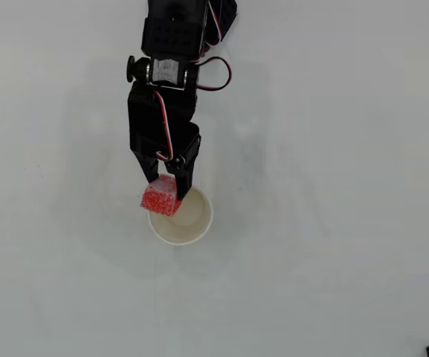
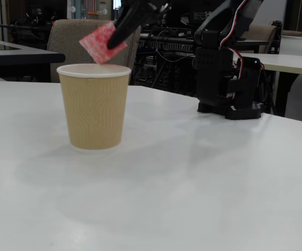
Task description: Grasp a red cube and put it in the cup.
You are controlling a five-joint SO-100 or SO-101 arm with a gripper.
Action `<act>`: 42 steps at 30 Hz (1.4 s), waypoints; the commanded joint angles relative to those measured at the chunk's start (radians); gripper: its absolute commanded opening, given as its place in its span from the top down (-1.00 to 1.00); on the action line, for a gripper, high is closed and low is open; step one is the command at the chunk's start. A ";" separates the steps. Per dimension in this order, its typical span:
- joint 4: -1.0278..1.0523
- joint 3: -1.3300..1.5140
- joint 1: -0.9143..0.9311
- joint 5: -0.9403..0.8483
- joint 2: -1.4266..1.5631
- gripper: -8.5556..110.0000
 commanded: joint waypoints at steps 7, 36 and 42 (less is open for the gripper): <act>-0.020 -0.107 0.023 0.015 0.009 0.85; -0.095 -0.229 -0.091 0.028 -0.193 0.85; -0.104 -0.227 -0.083 0.028 -0.196 0.55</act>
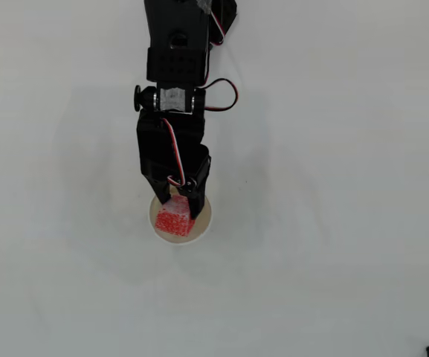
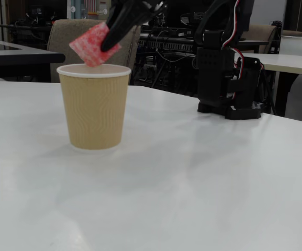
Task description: Grasp a red cube and put it in the cup.
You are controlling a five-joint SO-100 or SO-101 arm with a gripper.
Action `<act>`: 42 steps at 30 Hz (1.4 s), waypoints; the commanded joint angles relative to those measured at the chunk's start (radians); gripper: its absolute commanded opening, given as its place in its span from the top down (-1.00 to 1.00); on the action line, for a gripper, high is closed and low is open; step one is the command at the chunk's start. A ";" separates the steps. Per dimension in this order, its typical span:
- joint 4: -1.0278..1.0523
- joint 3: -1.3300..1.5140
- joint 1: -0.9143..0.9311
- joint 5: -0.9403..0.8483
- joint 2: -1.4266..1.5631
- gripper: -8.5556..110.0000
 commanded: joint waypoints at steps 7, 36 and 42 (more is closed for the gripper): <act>-0.020 -0.092 0.008 0.003 0.015 0.25; 0.305 0.014 0.178 0.026 0.348 0.47; 0.377 0.115 0.198 0.021 0.477 0.70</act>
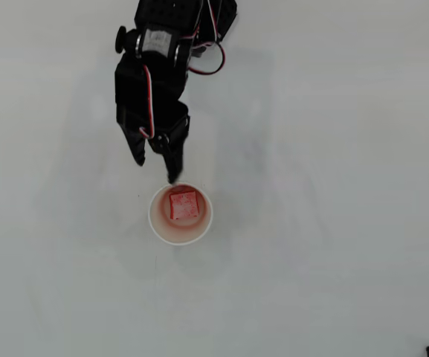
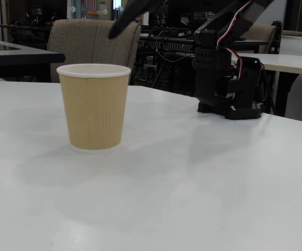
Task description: Grasp a red cube and put it in the cup.
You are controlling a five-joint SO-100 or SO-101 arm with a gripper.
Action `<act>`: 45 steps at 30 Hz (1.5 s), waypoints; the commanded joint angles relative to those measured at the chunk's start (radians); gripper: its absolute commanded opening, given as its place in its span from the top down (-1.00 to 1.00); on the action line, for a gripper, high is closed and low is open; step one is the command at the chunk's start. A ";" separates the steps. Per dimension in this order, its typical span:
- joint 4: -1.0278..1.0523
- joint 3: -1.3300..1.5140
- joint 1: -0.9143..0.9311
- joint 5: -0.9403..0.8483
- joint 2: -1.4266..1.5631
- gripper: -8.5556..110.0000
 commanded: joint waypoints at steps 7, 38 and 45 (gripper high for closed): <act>0.175 0.097 -0.087 -0.009 0.138 0.75; -0.396 0.543 -0.462 0.911 0.166 0.85; -0.416 0.640 -0.474 0.931 0.199 0.85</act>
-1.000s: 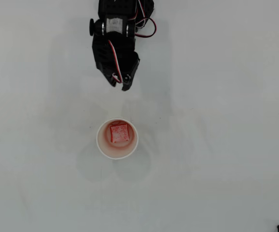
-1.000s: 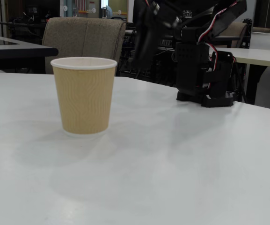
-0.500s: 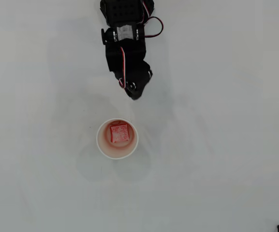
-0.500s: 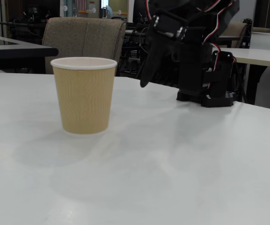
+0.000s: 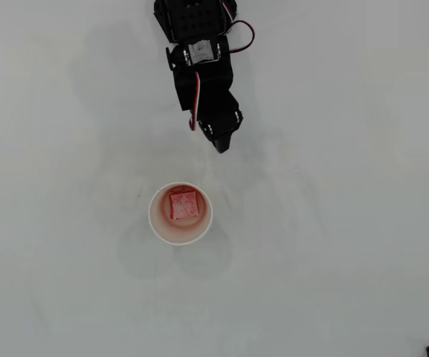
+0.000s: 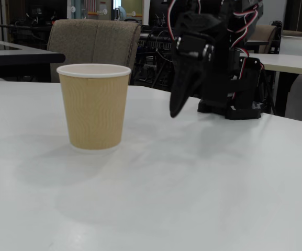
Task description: Grasp a red cube and put it in the cup.
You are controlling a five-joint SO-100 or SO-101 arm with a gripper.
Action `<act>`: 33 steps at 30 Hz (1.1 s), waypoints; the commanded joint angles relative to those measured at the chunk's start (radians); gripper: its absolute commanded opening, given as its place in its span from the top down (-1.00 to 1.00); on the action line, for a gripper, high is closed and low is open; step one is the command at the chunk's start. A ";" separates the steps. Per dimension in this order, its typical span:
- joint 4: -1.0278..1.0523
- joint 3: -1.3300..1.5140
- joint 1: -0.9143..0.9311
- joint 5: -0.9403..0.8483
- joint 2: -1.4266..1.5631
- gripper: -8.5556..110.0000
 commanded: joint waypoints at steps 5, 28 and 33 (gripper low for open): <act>-0.123 0.094 0.048 0.213 0.061 0.85; 0.121 0.241 0.183 0.379 0.451 0.85; 0.163 0.244 0.189 0.379 0.479 0.85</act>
